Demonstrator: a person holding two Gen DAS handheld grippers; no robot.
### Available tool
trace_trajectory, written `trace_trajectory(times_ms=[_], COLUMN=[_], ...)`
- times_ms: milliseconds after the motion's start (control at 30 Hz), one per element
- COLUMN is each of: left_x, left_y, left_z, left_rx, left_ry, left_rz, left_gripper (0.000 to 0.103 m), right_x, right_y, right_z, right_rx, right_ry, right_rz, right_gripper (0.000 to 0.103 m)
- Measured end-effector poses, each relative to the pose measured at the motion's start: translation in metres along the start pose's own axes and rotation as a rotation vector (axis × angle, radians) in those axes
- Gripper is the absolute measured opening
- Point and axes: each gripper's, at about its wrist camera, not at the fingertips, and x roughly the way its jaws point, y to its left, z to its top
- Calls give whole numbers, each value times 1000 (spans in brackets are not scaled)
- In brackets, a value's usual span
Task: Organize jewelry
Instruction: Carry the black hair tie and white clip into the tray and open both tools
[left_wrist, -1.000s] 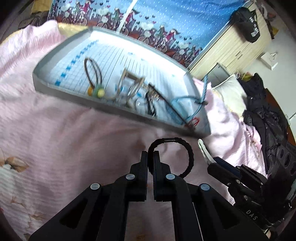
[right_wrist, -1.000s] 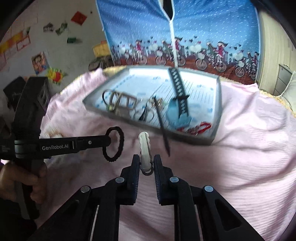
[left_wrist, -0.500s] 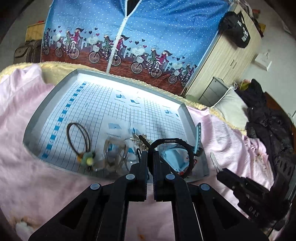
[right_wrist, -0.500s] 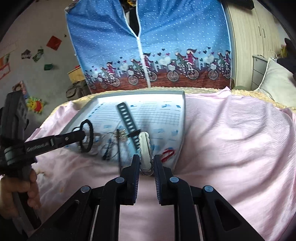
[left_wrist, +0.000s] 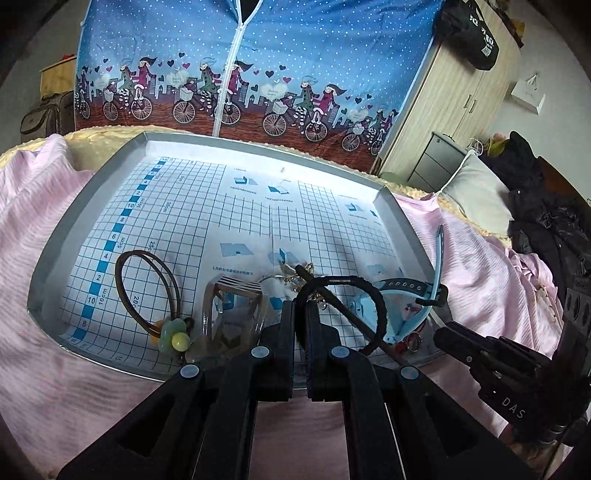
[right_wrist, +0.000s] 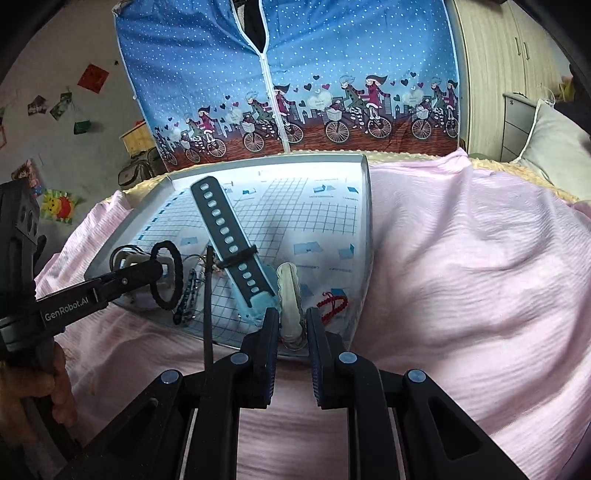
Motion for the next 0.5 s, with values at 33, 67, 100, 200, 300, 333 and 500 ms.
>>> trace_trajectory(times_ms=[33, 67, 100, 200, 300, 333, 500], left_x=[0, 0, -1, -1, -1, -1, 0], left_y=[0, 0, -1, -1, -1, -1, -2], left_z=[0, -1, -1, -1, -2, -2, -3], left_rx=[-2, -3, -3, -3, -1, -1, 8], left_ry=[3, 7, 7, 7, 7, 8, 16], left_rz=[0, -1, -1, -2, -4, -4, 6], left_gripper=[3, 3, 3, 3, 3, 3, 3], right_x=[0, 1, 1, 1, 1, 1, 2], right_y=[-1, -3, -3, -3, -3, -3, -1], right_z=[-1, 0, -1, 0, 0, 0, 0], right_rx=[4, 6, 7, 7, 1, -1, -7], right_ry=[2, 4, 4, 4, 4, 5, 11], right_rz=[1, 1, -1, 0, 0, -1, 0], right_gripper=[15, 15, 15, 15, 15, 15, 15])
